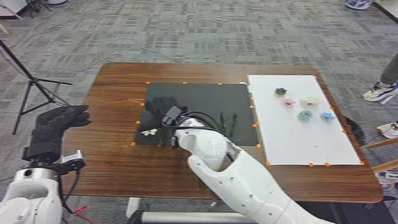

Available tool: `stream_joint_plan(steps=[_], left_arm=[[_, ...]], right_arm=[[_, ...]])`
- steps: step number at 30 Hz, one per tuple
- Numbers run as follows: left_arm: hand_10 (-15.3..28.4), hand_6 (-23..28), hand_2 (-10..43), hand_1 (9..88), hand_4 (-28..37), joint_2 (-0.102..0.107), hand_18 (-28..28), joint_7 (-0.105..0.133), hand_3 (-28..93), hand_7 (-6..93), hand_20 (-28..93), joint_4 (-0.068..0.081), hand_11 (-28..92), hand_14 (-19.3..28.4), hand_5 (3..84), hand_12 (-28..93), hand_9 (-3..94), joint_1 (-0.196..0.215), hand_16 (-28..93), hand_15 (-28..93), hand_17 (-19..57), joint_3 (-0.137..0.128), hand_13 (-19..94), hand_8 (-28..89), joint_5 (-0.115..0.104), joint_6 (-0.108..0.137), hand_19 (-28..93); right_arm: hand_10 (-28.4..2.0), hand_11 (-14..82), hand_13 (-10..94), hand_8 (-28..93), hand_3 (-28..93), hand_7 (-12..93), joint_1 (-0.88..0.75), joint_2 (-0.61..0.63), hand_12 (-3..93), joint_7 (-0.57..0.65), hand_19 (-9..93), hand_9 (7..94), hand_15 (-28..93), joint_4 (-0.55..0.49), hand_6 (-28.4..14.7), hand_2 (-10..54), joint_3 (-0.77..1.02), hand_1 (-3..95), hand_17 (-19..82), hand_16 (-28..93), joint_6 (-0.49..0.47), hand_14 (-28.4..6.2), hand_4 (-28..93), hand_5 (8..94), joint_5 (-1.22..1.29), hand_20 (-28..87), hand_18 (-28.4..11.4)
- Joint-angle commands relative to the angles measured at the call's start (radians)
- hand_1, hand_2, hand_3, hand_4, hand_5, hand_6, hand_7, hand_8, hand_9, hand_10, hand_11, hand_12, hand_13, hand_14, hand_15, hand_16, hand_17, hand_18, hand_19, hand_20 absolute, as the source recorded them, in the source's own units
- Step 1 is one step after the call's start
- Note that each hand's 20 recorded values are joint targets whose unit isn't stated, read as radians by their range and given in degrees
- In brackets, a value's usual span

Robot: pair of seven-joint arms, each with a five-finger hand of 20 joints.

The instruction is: Arrange flowers

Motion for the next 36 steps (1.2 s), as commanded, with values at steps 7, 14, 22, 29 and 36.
stream_joint_plan(steps=[7, 14, 22, 29, 36], left_arm=[[13.4, 2.3, 7.6, 36.1, -21.7, -0.015, 14.9, -0.004, 67, 24.4, 32, -0.022, 30, 17.7, 55.7, 14, 57.9, 0.035, -2, 50, 6.4, -0.029, 48, -9, 0.004, 0.008, 38], [13.4, 2.3, 7.6, 36.1, -21.7, -0.02, 15.0, -0.007, 67, 24.4, 32, -0.032, 30, 17.6, 55.8, 14, 57.9, 0.052, -2, 50, 6.3, -0.043, 48, -9, 0.007, 0.014, 38], [13.4, 2.2, 7.5, 36.0, -21.7, -0.024, 15.0, -0.021, 67, 24.4, 32, -0.037, 30, 17.7, 55.8, 14, 57.9, 0.054, -2, 50, 6.1, -0.049, 48, -9, 0.012, 0.015, 38], [13.4, 2.2, 7.5, 36.1, -21.7, -0.038, 15.1, -0.01, 67, 24.5, 32, -0.045, 30, 17.7, 55.7, 14, 57.9, 0.079, -2, 50, 5.9, -0.056, 48, -9, 0.008, 0.021, 37], [13.3, 2.2, 7.7, 36.0, -21.7, -0.053, 15.1, -0.005, 66, 24.6, 32, -0.047, 30, 17.7, 55.8, 14, 58.0, 0.083, -2, 50, 5.7, -0.039, 48, -9, 0.006, 0.025, 37]], right_arm=[[-14.7, 8.1, 88, -10, 64, 17, 0.065, 0.138, 9.1, 0.026, 93, 57.0, 84, -0.182, -6.0, -8.8, 0.003, 21.4, 51, 31, 0.016, -1.9, -19, 52.6, 0.188, 43, -23.2], [-13.6, 10.3, 89, -10, 62, 17, 0.002, 0.271, 10.1, 0.058, 93, 67.8, 84, -0.365, -4.6, 1.1, 0.053, 18.5, 52, 30, -0.021, -2.4, -18, 58.0, 0.397, 45, -24.0], [-13.4, 10.6, 90, -10, 60, 16, -0.138, 0.375, 11.1, 0.072, 93, 71.8, 84, -0.473, -4.4, 6.9, 0.176, 18.0, 52, 30, -0.08, -3.1, -17, 61.0, 0.429, 46, -24.6], [-12.9, 10.6, 87, -10, 63, 16, -0.261, 0.501, 11.4, 0.103, 93, 70.1, 83, -0.511, -4.1, 1.9, 0.364, 22.1, 49, 31, -0.043, -4.2, -16, 60.7, 0.4, 44, -25.2], [-11.6, 14.4, 84, -11, 68, 22, -0.319, 0.557, 14.5, 0.088, 90, 74.2, 81, -0.389, -1.4, -8.5, 0.492, 31.4, 45, 30, 0.117, -4.6, -17, 60.8, 0.326, 43, -24.1]])
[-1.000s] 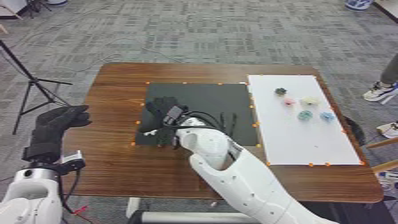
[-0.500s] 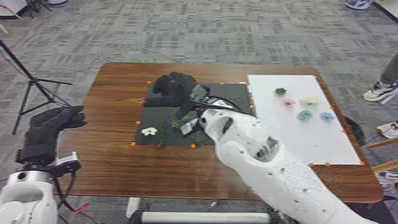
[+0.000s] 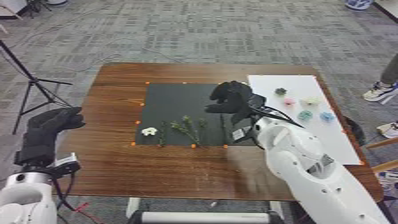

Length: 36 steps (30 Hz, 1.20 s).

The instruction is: Arrange flowers

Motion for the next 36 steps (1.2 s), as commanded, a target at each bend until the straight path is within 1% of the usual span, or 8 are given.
stream_joint_plan(steps=[1, 6, 9, 17, 19, 24, 30, 36], left_arm=[[13.3, 2.2, 7.7, 36.0, -21.7, -0.027, 15.1, 0.009, 66, 24.7, 32, -0.011, 30, 17.7, 55.8, 14, 58.0, 0.03, -2, 50, 5.7, 0.013, 48, -9, -0.001, 0.016, 37], [13.3, 2.2, 7.7, 36.0, -21.7, -0.031, 15.1, 0.01, 66, 24.6, 32, -0.012, 30, 17.6, 55.7, 14, 58.0, 0.032, -2, 50, 5.6, 0.02, 48, -9, -0.001, 0.016, 37], [13.3, 2.2, 7.6, 36.0, -21.7, -0.03, 15.2, 0.012, 66, 24.6, 32, -0.011, 30, 17.6, 55.8, 14, 58.0, 0.028, -2, 50, 5.5, 0.024, 48, -9, -0.001, 0.014, 37], [13.3, 2.2, 7.5, 36.0, -21.7, -0.03, 15.1, 0.017, 67, 24.6, 31, -0.016, 30, 17.6, 55.8, 14, 58.0, 0.04, -2, 50, 5.5, 0.016, 48, -9, -0.005, 0.022, 37], [13.3, 2.2, 7.5, 35.9, -21.7, -0.032, 15.1, 0.016, 67, 24.6, 31, -0.015, 30, 17.6, 55.7, 14, 58.0, 0.037, -2, 50, 5.6, 0.019, 48, -9, -0.004, 0.021, 37], [13.3, 2.1, 7.4, 36.0, -21.7, -0.032, 15.0, 0.015, 67, 24.6, 31, -0.014, 30, 17.6, 55.8, 14, 58.0, 0.028, -2, 50, 5.6, 0.026, 48, -9, -0.003, 0.018, 37], [13.3, 2.1, 7.4, 36.0, -21.7, -0.037, 15.1, 0.019, 67, 24.6, 31, -0.018, 30, 17.6, 55.8, 14, 57.9, 0.035, -2, 50, 5.5, 0.027, 48, -9, -0.002, 0.02, 37], [13.3, 2.2, 7.4, 35.9, -21.6, -0.043, 15.1, 0.021, 67, 24.4, 31, -0.019, 30, 17.6, 55.7, 14, 57.9, 0.034, -2, 50, 5.5, 0.036, 48, -9, -0.002, 0.021, 37]], right_arm=[[-11.6, 15.2, 84, -12, 69, 22, -0.055, 0.096, 15.1, 0.01, 89, 74.7, 81, 0.146, -1.0, -9.3, 0.14, 32.4, 44, 30, 0.189, -4.6, -17, 60.7, -0.097, 44, -23.7], [-11.1, 16.4, 81, -12, 70, 25, -0.077, 0.089, 16.6, 0.0, 87, 71.8, 80, 0.203, -0.4, -9.5, 0.217, 33.6, 42, 30, 0.162, -5.1, -20, 56.7, -0.15, 45, -23.2], [-11.1, 16.6, 80, -12, 70, 26, -0.103, 0.1, 16.7, 0.008, 86, 70.3, 80, 0.227, -0.4, -9.5, 0.263, 33.4, 41, 30, 0.172, -5.4, -20, 55.2, -0.175, 46, -23.4], [-11.3, 17.1, 79, -13, 71, 27, -0.266, 0.142, 17.0, 0.027, 84, 68.6, 81, 0.188, -0.3, -9.5, 0.431, 32.8, 40, 29, 0.183, -5.9, -22, 54.1, -0.157, 47, -23.6], [-11.3, 17.1, 79, -13, 71, 27, -0.29, 0.143, 17.0, 0.017, 84, 68.6, 81, 0.186, -0.3, -9.5, 0.45, 32.9, 40, 29, 0.188, -5.9, -22, 54.1, -0.166, 47, -23.5], [-11.3, 17.2, 79, -13, 71, 27, -0.307, 0.14, 17.0, 0.007, 84, 68.7, 81, 0.19, -0.3, -9.5, 0.454, 32.6, 40, 29, 0.171, -5.9, -22, 54.1, -0.168, 48, -23.6], [-11.2, 17.7, 79, -13, 70, 27, -0.264, 0.144, 17.1, -0.024, 84, 68.9, 81, 0.218, -0.2, -9.5, 0.418, 31.8, 40, 29, 0.16, -6.2, -22, 53.9, -0.183, 48, -23.8], [-11.2, 17.7, 79, -13, 70, 27, -0.214, 0.14, 17.0, -0.043, 84, 68.6, 81, 0.267, -0.3, -9.5, 0.382, 31.4, 40, 29, 0.139, -6.3, -21, 53.7, -0.224, 49, -24.0]])
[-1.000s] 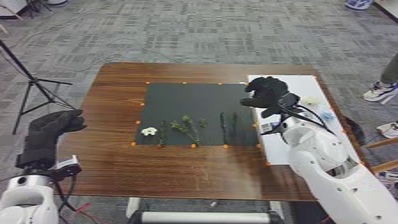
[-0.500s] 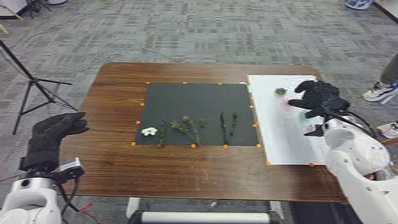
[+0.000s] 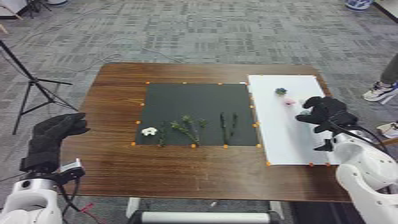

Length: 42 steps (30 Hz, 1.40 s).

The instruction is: Arrange flowers

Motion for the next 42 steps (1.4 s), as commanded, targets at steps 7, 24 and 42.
stream_joint_plan(steps=[7, 24, 42], left_arm=[[13.3, 2.2, 7.4, 35.9, -21.6, -0.022, 15.1, 0.012, 67, 24.4, 31, -0.017, 30, 17.6, 55.8, 14, 58.0, 0.023, -2, 50, 5.5, 0.005, 48, -9, -0.003, 0.015, 37], [13.3, 2.1, 7.3, 35.9, -21.6, -0.025, 15.1, 0.009, 67, 24.4, 31, -0.016, 30, 17.6, 55.7, 14, 57.9, 0.019, -2, 50, 5.5, 0.015, 48, -9, -0.005, 0.011, 37], [13.3, 2.2, 7.2, 35.8, -21.7, -0.025, 15.2, 0.002, 67, 24.3, 31, -0.018, 30, 17.5, 55.8, 14, 58.0, 0.022, -2, 50, 5.4, 0.008, 48, -9, -0.004, -0.002, 37]], right_arm=[[-11.3, 17.7, 79, -13, 70, 27, 0.055, 0.005, 16.9, -0.026, 84, 68.2, 82, 0.035, -0.3, -9.5, -0.02, 31.0, 40, 28, -0.032, -6.5, -21, 53.6, -0.053, 49, -24.0], [-11.4, 17.6, 79, -13, 70, 26, 0.083, 0.029, 17.0, -0.039, 84, 68.0, 83, 0.041, -0.4, -9.5, -0.017, 30.1, 40, 29, -0.071, -6.6, -21, 54.1, -0.072, 49, -24.1], [-10.9, 17.6, 79, -13, 71, 27, 0.07, 0.006, 16.8, -0.063, 84, 66.9, 83, 0.119, 0.0, -9.5, -0.039, 32.1, 40, 28, -0.129, -6.6, -21, 54.0, -0.146, 49, -23.9]])
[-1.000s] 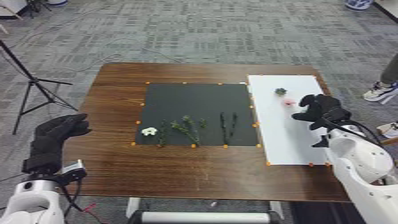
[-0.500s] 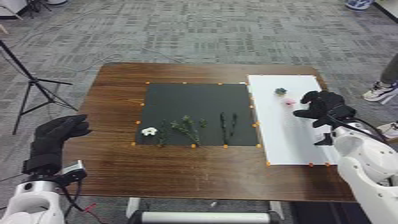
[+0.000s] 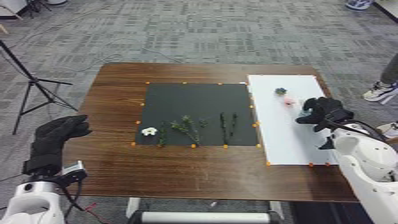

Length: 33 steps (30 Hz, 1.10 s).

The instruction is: Arrange flowers

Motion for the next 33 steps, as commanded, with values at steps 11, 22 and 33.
stream_joint_plan(steps=[11, 22, 33], left_arm=[[13.3, 2.2, 7.3, 35.8, -21.7, -0.009, 15.1, 0.001, 67, 24.3, 31, -0.009, 29, 17.6, 55.8, 14, 57.8, 0.015, -2, 50, 5.4, -0.005, 47, -9, -0.01, -0.01, 37], [13.3, 2.2, 7.3, 35.7, -21.7, -0.006, 15.1, 0.004, 67, 24.2, 31, -0.009, 30, 17.6, 55.7, 14, 57.9, 0.011, -2, 50, 5.4, -0.006, 47, -9, -0.011, -0.005, 37], [13.4, 2.3, 7.3, 35.4, -21.7, 0.005, 15.2, 0.0, 67, 24.1, 31, -0.004, 29, 17.7, 55.6, 14, 57.8, 0.005, -2, 50, 5.4, -0.02, 47, -9, -0.012, 0.004, 37]], right_arm=[[-8.2, 10.5, 83, -2, 63, 33, -0.017, 0.004, 30.4, 0.036, 85, 84.5, 84, 0.038, 1.9, -9.3, -0.054, 56.0, 44, 28, 0.076, -4.7, -24, 66.8, -0.01, 47, -22.2], [-6.8, 12.4, 86, 0, 64, 30, 0.024, 0.07, 35.6, 0.085, 85, 90.8, 83, -0.107, 1.7, -9.4, -0.073, 59.2, 46, 29, 0.143, -4.4, -24, 75.4, 0.151, 47, -22.2], [-6.7, 11.3, 86, 0, 64, 29, 0.1, 0.074, 34.7, 0.082, 86, 91.5, 83, -0.288, 1.6, -9.5, -0.159, 59.0, 47, 30, 0.142, -3.6, -24, 76.4, 0.319, 47, -22.0]])
